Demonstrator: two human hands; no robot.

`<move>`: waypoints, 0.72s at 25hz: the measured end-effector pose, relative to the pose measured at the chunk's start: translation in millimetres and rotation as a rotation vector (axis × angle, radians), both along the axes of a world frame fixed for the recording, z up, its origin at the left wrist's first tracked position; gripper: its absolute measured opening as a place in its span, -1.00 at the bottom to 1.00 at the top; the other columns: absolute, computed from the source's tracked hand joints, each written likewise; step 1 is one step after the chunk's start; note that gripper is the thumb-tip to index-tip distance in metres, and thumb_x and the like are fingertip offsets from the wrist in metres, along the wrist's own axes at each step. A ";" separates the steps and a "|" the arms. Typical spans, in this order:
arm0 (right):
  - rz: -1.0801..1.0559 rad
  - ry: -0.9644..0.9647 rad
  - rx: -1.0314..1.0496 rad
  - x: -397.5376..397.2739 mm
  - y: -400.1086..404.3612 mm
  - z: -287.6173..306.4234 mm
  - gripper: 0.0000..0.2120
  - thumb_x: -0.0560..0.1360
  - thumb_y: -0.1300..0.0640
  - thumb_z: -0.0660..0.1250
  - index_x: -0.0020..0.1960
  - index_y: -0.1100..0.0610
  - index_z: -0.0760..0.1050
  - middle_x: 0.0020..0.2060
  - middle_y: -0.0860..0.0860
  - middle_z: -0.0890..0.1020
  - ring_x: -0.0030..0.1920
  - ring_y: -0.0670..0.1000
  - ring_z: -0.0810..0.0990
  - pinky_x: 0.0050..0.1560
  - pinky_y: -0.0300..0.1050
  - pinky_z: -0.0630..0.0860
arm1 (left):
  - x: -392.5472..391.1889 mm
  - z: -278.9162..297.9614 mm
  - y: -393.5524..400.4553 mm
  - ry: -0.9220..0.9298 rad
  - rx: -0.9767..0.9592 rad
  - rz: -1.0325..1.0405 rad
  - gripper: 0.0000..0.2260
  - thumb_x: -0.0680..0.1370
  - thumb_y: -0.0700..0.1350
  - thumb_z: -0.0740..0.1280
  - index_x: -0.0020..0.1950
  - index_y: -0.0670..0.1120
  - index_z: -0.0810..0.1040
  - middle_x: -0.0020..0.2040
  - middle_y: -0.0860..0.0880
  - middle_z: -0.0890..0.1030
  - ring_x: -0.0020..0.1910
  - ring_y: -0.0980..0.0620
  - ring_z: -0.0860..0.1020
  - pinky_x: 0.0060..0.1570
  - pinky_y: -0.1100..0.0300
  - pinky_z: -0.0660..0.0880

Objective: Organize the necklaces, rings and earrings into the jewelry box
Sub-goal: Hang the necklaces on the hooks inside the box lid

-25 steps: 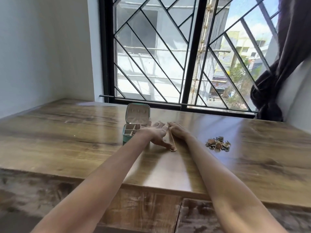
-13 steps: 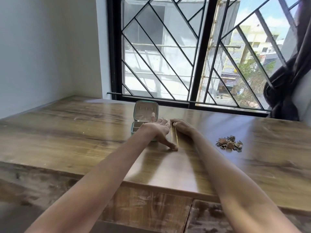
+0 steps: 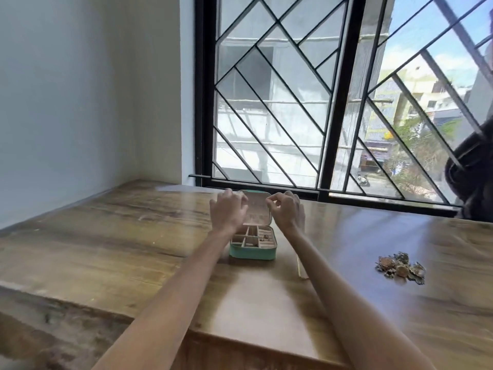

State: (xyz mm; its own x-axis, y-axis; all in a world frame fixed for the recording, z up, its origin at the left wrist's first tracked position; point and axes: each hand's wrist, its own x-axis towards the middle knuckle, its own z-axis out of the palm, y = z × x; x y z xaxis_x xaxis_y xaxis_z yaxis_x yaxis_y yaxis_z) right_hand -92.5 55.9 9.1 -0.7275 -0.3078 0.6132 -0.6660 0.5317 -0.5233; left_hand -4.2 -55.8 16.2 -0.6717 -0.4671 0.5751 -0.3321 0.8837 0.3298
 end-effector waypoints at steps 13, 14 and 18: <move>-0.099 -0.239 0.237 6.6 -34.3 10.1 -0.77 0.43 -0.09 0.41 -0.02 0.02 0.66 -0.09 0.00 0.69 -0.07 0.03 0.61 -0.16 -0.15 0.38 | -44.7 -24.0 -44.9 0.401 0.948 -0.198 -0.70 0.54 -0.10 0.31 0.22 -0.22 0.47 0.17 -0.16 0.57 0.15 -0.10 0.53 0.14 0.11 0.44; -0.118 -0.224 0.237 8.2 -37.0 9.6 -0.78 0.43 -0.09 0.41 -0.05 0.03 0.66 -0.12 0.00 0.69 -0.10 0.03 0.60 -0.15 -0.15 0.39 | -43.5 -22.9 -45.5 0.411 0.945 -0.197 -0.70 0.54 -0.10 0.32 0.22 -0.21 0.47 0.15 -0.15 0.57 0.13 -0.10 0.54 0.13 0.11 0.46; -0.184 -0.189 0.195 12.2 -45.0 9.1 -0.83 0.44 0.01 0.36 -0.19 0.06 0.67 -0.25 0.02 0.67 -0.14 0.05 0.62 -0.11 -0.10 0.43 | -41.6 -24.6 -47.6 0.462 0.945 -0.216 -0.70 0.51 -0.10 0.37 0.19 -0.19 0.50 0.07 -0.17 0.60 0.06 -0.10 0.58 0.11 0.08 0.49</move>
